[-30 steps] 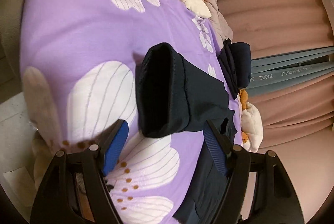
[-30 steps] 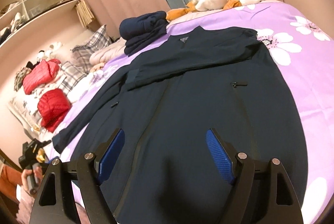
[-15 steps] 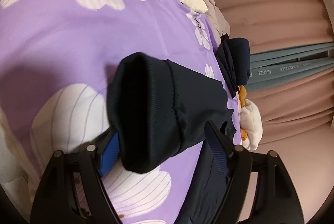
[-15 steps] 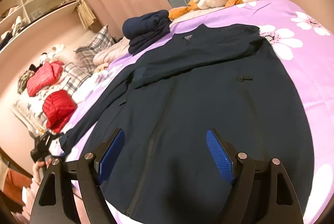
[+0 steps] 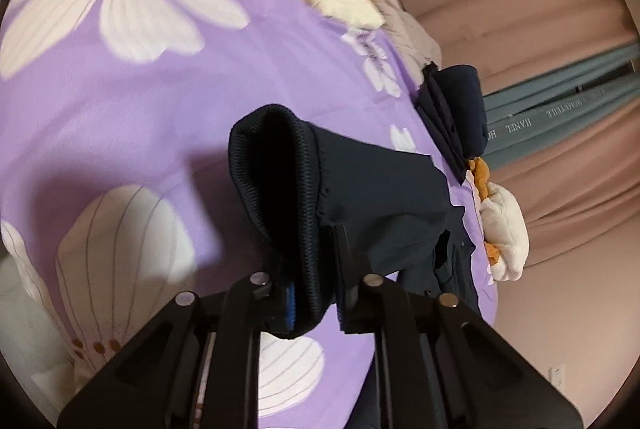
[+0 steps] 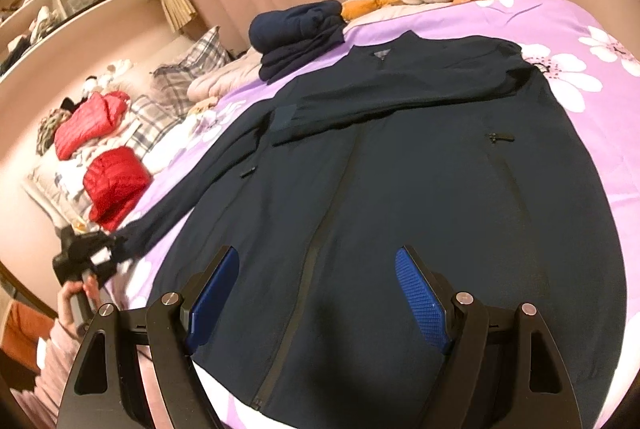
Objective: Fold large clothes
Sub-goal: 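Grasp the ribbed cuff of the other sleeve with the left tool, then lift and fold the held sleeve across the jacket body with the left tool, release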
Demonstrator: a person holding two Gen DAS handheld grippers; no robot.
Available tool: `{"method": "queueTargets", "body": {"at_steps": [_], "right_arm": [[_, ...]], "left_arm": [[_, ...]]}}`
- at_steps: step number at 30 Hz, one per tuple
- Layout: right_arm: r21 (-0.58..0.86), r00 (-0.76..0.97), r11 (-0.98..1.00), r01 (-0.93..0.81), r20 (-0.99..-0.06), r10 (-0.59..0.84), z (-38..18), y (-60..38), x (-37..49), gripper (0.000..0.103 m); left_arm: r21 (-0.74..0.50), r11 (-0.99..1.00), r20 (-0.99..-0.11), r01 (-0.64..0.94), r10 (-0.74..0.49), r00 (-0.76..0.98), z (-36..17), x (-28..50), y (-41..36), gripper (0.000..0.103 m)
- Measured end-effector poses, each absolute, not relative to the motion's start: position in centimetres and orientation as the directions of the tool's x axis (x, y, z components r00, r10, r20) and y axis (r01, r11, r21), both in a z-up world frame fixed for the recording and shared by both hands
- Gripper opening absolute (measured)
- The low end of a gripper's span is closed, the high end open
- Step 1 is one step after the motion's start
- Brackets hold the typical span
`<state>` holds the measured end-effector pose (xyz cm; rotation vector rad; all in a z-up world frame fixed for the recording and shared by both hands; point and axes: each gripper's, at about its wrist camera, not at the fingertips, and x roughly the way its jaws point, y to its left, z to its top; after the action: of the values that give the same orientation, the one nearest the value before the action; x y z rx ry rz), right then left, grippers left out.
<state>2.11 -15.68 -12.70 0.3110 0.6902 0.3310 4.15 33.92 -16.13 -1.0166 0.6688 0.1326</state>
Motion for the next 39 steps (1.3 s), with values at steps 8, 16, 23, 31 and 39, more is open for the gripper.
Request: {"method": "queueTargets", "body": {"at_steps": [8, 16, 23, 31, 39], "right_arm": [[0.396, 0.714, 0.897, -0.195, -0.570, 0.406, -12.9, -15.1, 2.5, 0.080], [0.400, 0.713, 0.894, -0.201, -0.566, 0.413, -13.0, -14.9, 2.6, 0.080], [0.408, 0.701, 0.892, -0.196, -0.578, 0.418, -13.0, -15.1, 3.0, 0.080], [0.392, 0.714, 0.897, -0.204, -0.567, 0.410, -11.5, -14.1, 3.4, 0.080], [0.377, 0.709, 0.904, -0.204, -0.580, 0.401, -11.7, -13.7, 2.9, 0.080]], "left_arm": [[-0.658, 0.672, -0.558, -0.341, -0.130, 0.819, -10.1, 6.4, 31.3, 0.010], [-0.566, 0.789, -0.548, -0.238, -0.144, 0.824, -5.3, 10.3, 26.3, 0.010], [-0.534, 0.833, -0.533, -0.141, -0.203, 0.822, -2.5, 13.9, 21.5, 0.010], [-0.462, 0.884, -0.560, -0.066, -0.234, 0.795, -1.5, 16.2, 17.0, 0.010], [-0.456, 0.888, -0.577, -0.054, -0.249, 0.778, -1.2, 17.6, 15.8, 0.010]]}}
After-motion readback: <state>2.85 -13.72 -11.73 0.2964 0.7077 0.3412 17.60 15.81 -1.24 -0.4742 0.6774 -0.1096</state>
